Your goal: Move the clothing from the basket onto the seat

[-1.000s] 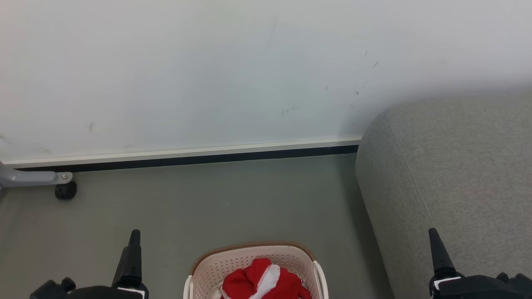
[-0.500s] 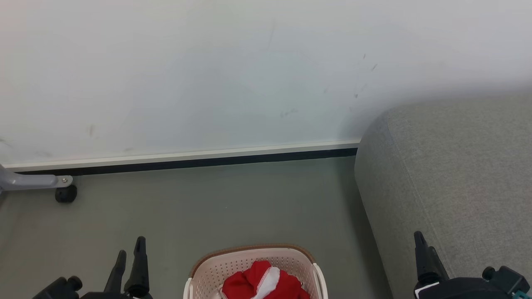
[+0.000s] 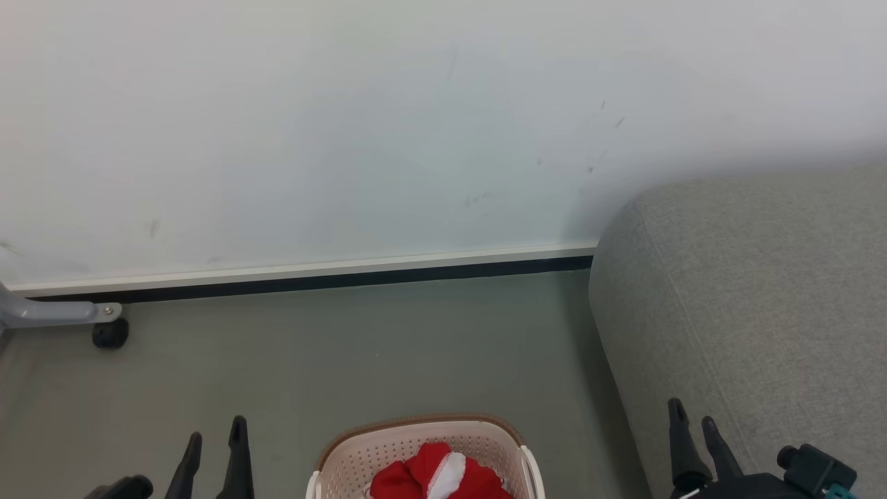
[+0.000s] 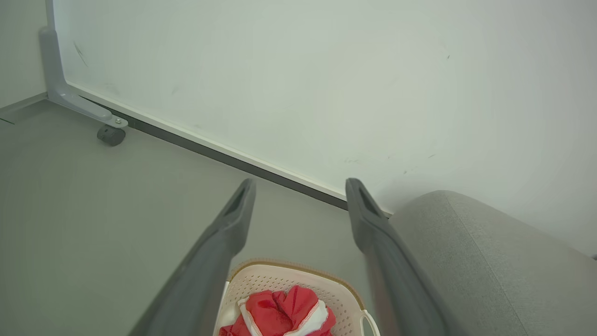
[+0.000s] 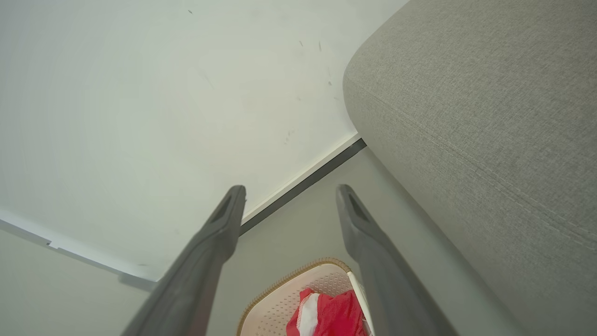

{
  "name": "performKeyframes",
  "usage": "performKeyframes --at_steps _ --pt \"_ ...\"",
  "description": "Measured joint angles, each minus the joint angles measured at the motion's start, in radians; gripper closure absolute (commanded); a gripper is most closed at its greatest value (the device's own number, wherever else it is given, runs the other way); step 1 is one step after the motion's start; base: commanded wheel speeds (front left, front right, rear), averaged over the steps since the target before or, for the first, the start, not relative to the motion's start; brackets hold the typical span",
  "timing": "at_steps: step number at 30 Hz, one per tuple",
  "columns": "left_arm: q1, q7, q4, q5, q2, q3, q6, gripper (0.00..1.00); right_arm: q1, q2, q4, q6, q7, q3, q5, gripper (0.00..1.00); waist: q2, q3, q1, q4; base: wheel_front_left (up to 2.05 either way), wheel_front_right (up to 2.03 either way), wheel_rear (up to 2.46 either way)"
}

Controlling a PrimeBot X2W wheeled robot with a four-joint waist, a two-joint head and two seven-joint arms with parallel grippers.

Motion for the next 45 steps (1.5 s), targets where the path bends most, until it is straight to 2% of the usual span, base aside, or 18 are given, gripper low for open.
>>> performKeyframes --at_steps 23,24,37,45 --pt "0.063 -0.077 -0.019 0.275 0.011 -0.029 0.035 0.00 0.015 -0.016 0.000 -0.042 -0.077 0.091 -0.262 0.00 0.0000 -0.019 0.0000 -0.007 0.00 0.00 0.00" --pt "0.078 -0.095 -0.019 0.328 0.011 -0.035 0.035 0.00 0.025 -0.017 -0.001 -0.044 -0.094 0.108 -0.319 0.00 0.0000 -0.023 0.0000 -0.009 0.00 0.00 0.00" --pt "0.103 -0.139 -0.018 0.483 0.014 -0.045 0.047 0.00 0.031 -0.026 -0.002 -0.066 -0.139 0.161 -0.486 0.00 0.0000 -0.032 0.0000 -0.012 0.00 0.00 0.00" --pt "0.112 -0.139 -0.014 0.503 0.014 -0.044 0.044 0.00 0.031 -0.026 0.000 -0.068 -0.139 0.163 -0.494 0.00 0.0000 -0.031 0.0000 -0.012 0.00 0.00 0.00"
